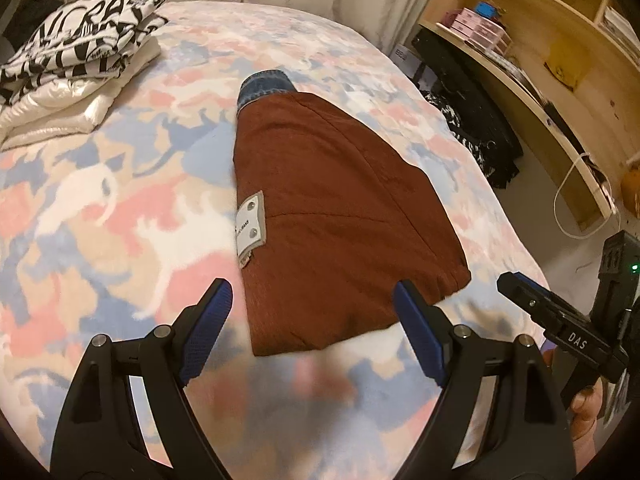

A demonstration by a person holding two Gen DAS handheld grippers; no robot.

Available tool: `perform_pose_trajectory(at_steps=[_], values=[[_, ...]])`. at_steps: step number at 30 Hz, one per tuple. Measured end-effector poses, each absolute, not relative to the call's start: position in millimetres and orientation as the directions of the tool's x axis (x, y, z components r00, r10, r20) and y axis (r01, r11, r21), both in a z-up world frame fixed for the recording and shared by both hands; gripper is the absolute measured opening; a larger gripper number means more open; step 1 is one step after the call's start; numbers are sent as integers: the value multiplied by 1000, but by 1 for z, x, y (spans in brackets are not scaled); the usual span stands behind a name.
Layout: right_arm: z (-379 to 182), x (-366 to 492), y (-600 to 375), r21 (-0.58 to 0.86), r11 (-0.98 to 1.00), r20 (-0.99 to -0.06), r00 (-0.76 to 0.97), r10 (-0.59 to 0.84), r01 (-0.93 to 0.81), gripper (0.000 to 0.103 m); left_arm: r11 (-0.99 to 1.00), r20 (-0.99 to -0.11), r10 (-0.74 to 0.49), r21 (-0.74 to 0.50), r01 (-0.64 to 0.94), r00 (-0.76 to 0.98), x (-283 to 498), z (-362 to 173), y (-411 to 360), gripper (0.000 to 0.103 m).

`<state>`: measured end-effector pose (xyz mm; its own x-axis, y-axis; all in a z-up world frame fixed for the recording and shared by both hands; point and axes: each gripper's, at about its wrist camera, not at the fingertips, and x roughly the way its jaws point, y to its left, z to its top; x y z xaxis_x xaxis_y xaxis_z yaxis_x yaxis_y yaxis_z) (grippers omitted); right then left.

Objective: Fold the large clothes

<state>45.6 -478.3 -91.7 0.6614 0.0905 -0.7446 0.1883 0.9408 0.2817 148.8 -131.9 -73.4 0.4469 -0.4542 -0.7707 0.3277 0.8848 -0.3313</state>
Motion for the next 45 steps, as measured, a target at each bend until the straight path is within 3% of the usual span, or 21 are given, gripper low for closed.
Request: perform_pose_trajectory(at_steps=[18,25,32,39,45], values=[[-162,131,-540,377,903,-808,550,213,204,88,879,-824,-474,-423,219,312,203,-143,-137,81],[-192,159,-550,428,878,-810,522,268,213,88,840,-799,-542,-507,193,261,222,-162,-139,81],[-234,192,-568,581,782,-758,499,420,226,88,820,-788,-572,-549,160,229,243,-180,-149,88],[-269,236,-580,753,634,-624,493,606,175,88,797,-774,-604,-588,137,190,271,-202,-167,100],[-284,273,-572,785,603,-587,477,655,138,97,786,-765,-618,-595,166,181,294,-214,-183,103]])
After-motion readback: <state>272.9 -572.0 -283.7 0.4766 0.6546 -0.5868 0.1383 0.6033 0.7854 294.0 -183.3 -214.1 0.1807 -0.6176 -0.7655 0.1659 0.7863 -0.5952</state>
